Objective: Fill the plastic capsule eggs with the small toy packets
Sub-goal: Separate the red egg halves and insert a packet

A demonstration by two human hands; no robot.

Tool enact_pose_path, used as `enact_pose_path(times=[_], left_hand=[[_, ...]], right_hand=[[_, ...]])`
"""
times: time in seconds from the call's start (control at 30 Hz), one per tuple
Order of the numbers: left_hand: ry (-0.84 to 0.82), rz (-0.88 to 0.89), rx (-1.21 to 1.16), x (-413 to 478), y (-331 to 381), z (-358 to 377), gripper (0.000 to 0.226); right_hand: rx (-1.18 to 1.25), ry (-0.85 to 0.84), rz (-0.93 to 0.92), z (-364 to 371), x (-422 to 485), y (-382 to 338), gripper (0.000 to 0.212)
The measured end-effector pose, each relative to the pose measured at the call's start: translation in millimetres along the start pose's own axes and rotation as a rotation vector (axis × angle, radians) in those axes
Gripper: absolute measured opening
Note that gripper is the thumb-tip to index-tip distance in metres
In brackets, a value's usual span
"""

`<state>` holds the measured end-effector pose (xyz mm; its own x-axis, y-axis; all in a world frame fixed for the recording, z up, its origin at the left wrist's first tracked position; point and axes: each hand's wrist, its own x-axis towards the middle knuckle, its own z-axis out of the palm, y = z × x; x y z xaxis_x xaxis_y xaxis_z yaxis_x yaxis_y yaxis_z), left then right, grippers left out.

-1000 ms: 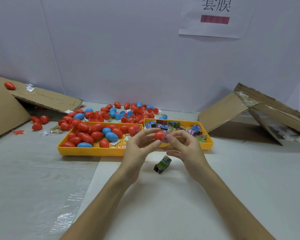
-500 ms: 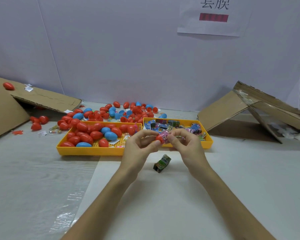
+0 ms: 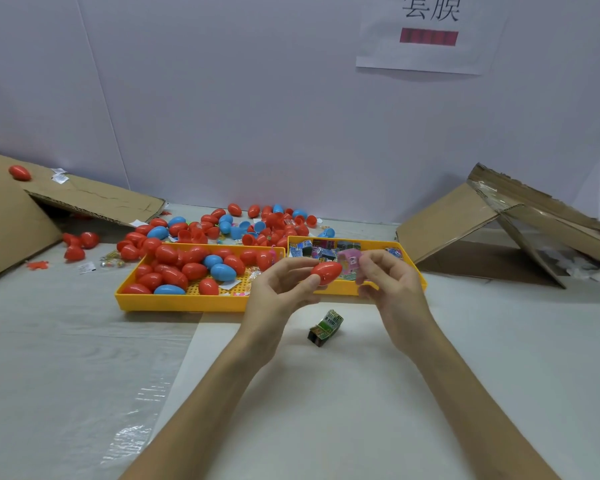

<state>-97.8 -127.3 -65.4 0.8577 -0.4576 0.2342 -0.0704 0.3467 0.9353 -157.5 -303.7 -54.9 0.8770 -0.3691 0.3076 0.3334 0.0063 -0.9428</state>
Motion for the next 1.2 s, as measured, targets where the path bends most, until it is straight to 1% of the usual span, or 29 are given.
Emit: enact_pose_path(times=[0.07,0.13,0.33,0.47,0.57,0.67,0.7,0.8,0.9,1.03,1.2], left_hand=[[-0.004,0.001,-0.001,0.1,1.2,-0.2,0.031],[-0.004,0.001,-0.007,-0.4,1.6,0.3,0.031],[-0.018,-0.017,0.005,-1.5,2.7,-0.3,0.035],[-0.008,-0.010,0.030,-1.6,3.5,-0.4,0.030],[0.034,0.011,0.107,-0.9,1.1,-0.7,0.022],[0.066,0.032,0.153,-0.1,-0.2,-0.3,0.021],[0.075,0.041,0.162,0.1,0.0,-0.3,0.021],[0.090,0.061,0.182,0.3,0.2,0.4,0.021],[0.100,0.079,0.214,0.0,-0.5,1.0,0.021],[0.111,0.110,0.247,0.5,-1.6,0.6,0.022],[0.114,0.115,0.270,1.1,-3.3,0.5,0.020]], right_hand=[[-0.084,-0.046,-0.004,4.2,-1.1,3.1,0.020],[-0.097,-0.066,0.004,5.5,-1.3,4.2,0.026],[-0.145,-0.075,-0.004,4.0,-3.0,3.3,0.032],[-0.180,-0.053,-0.044,7.6,-5.5,0.3,0.026],[-0.177,-0.062,-0.049,7.9,-6.2,-1.1,0.023],[-0.183,-0.078,-0.042,7.4,-6.0,-0.3,0.007],[-0.194,-0.080,-0.044,7.4,-6.1,-0.1,0.006],[-0.196,-0.080,-0.049,7.7,-6.6,-1.0,0.006],[-0.184,-0.073,-0.061,8.9,-7.6,-2.8,0.017],[-0.205,-0.080,-0.076,8.3,-6.8,-1.5,0.006],[-0.215,-0.089,-0.080,7.7,-6.6,-1.1,0.006]])
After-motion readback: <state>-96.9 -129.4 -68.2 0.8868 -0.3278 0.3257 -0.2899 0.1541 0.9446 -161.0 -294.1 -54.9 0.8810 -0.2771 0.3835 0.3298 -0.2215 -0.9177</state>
